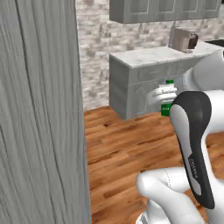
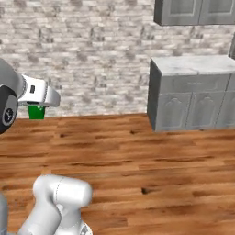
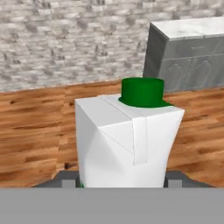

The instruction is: Pick the milk, beer from the counter and place them in the open cabinet.

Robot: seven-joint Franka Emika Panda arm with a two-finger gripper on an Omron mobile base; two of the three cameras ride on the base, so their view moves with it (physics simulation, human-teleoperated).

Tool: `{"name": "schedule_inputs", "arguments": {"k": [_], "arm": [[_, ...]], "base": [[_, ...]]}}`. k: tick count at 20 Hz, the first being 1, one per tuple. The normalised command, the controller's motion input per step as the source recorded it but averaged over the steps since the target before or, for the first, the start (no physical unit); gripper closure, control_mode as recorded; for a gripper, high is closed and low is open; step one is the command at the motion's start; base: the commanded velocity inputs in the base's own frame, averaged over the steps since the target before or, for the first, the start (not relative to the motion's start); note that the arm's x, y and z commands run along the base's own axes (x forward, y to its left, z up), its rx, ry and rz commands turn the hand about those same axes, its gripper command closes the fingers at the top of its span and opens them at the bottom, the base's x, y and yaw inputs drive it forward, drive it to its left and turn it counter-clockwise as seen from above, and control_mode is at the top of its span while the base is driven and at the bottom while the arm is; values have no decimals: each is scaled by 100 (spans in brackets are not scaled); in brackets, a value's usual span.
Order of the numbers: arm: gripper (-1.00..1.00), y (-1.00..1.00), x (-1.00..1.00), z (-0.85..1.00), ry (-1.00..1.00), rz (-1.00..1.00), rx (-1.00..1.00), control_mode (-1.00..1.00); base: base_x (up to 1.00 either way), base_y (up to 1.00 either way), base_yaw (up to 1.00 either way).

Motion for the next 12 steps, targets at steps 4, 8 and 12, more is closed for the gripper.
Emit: {"name": "schedule_inputs", "arguments": {"k": [4, 8, 12], "arm": [[100, 0, 0, 0, 0, 0, 0, 100], [100, 0, 0, 0, 0, 0, 0, 100], [100, 0, 0, 0, 0, 0, 0, 100]], "base": [[0, 0, 89], [0, 0, 90], [0, -3, 87]]}}
